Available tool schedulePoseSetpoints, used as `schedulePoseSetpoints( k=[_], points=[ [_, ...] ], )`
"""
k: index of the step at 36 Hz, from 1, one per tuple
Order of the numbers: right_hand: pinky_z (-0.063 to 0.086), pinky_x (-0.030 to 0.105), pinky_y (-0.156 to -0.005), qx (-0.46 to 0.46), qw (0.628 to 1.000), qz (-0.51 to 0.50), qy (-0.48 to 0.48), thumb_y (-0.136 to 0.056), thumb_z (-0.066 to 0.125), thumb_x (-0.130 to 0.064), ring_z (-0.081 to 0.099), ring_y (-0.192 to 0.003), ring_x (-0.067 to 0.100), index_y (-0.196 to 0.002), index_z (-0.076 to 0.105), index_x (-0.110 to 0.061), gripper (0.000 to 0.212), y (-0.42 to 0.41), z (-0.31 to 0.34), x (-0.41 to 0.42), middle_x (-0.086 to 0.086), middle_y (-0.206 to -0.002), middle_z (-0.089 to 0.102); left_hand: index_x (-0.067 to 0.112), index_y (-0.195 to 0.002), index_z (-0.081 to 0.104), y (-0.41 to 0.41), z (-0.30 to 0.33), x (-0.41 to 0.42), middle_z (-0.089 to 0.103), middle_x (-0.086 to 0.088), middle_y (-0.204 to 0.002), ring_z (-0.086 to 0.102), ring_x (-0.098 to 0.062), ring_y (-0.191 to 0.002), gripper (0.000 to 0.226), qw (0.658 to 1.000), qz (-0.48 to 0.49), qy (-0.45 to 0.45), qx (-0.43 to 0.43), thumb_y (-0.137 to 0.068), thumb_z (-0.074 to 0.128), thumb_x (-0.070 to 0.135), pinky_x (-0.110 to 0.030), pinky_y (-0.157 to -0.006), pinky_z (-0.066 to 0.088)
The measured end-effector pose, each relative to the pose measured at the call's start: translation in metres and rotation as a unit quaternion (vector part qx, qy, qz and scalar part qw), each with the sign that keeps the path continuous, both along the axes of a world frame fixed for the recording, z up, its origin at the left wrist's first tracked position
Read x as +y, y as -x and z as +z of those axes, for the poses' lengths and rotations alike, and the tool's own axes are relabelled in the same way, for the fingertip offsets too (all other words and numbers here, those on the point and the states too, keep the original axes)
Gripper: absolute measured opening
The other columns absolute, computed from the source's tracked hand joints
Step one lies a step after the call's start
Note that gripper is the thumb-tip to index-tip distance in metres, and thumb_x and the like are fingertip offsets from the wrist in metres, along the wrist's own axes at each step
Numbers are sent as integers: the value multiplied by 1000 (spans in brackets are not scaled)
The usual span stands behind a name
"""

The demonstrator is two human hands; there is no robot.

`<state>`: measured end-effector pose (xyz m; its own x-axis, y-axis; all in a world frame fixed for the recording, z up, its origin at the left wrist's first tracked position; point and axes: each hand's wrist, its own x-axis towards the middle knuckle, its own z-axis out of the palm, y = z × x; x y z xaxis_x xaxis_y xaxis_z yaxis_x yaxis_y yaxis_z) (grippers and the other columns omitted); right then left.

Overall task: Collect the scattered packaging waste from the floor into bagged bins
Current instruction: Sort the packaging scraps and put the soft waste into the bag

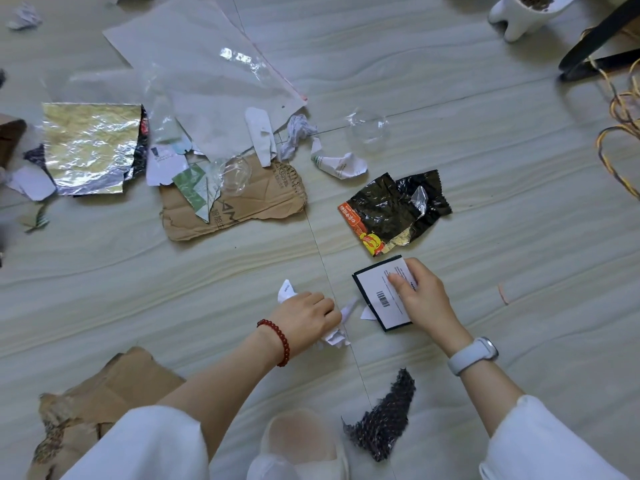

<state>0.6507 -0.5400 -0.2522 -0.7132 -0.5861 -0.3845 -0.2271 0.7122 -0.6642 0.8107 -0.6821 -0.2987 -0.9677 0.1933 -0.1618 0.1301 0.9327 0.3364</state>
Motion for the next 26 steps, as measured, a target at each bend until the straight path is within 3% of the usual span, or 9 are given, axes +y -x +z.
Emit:
schedulePoseSetpoints(
  k=[4,8,10,12,14,18,20,23,26],
  points=[
    [39,4,-58,-14,1000,-1,28,-92,52,-14,54,-75,2,-93,53,-15,1,-10,8,-23,-5,-82,59,15,-68,43,-18,6,-12,51,0,-52,47,-17,-43,50,994,103,2,38,-36,78,0,-17,-42,31],
    [45,16,-67,-39,997,-8,70,-92,53,-13,57,-82,13,-94,54,-17,5,-23,22,-67,-2,-87,61,18,-69,27,-46,35,-49,46,1,-48,44,-16,-40,68,965,257,23,43,-22,68,-10,-20,-49,11],
    [50,25,-74,-57,995,4,83,-92,53,-14,60,-85,17,-94,56,-13,4,-35,32,-98,2,-88,63,18,-69,30,-65,58,-77,47,0,-50,45,-18,-42,67,947,315,26,49,-25,70,-13,-20,-48,10],
    [48,23,-72,-74,992,21,101,-92,52,-14,60,-84,15,-95,55,-12,5,-53,48,-135,3,-89,62,15,-67,39,-90,85,-107,48,-1,-52,46,-21,-44,59,923,380,38,53,-30,74,-15,-18,-45,10],
    [47,21,-71,-110,985,47,122,-94,49,-15,59,-82,11,-95,55,-17,6,-78,68,-172,1,-90,62,13,-72,48,-118,116,-133,53,-5,-59,52,-25,-52,47,884,462,23,62,-44,74,-15,-18,-46,22],
    [51,43,-81,-144,968,137,151,-95,46,-21,62,-90,26,-88,53,-22,10,-144,116,-238,9,-94,64,5,-84,56,-190,188,-167,59,-11,-76,56,-30,-69,4,782,606,13,146,-82,59,7,-26,-55,34],
    [49,40,-77,-140,957,190,171,-95,45,-22,60,-88,27,-91,52,-14,12,-184,140,-266,11,-93,63,6,-82,57,-232,224,-176,59,-11,-72,55,-29,-63,10,740,642,36,198,-83,56,15,-23,-51,27],
    [45,23,-62,-157,924,270,220,-96,43,-16,57,-76,10,-92,49,-13,8,-252,179,-300,1,-86,59,8,-83,60,-304,272,-180,63,-13,-70,58,-35,-65,17,669,704,83,224,-74,53,21,-26,-55,25],
    [46,23,-61,-172,888,348,246,-96,43,-15,56,-72,9,-96,50,-8,10,-324,217,-320,-4,-82,57,13,-86,57,-377,306,-169,61,-13,-71,59,-38,-71,18,610,749,97,240,-74,49,24,-30,-56,26]
  ],
)
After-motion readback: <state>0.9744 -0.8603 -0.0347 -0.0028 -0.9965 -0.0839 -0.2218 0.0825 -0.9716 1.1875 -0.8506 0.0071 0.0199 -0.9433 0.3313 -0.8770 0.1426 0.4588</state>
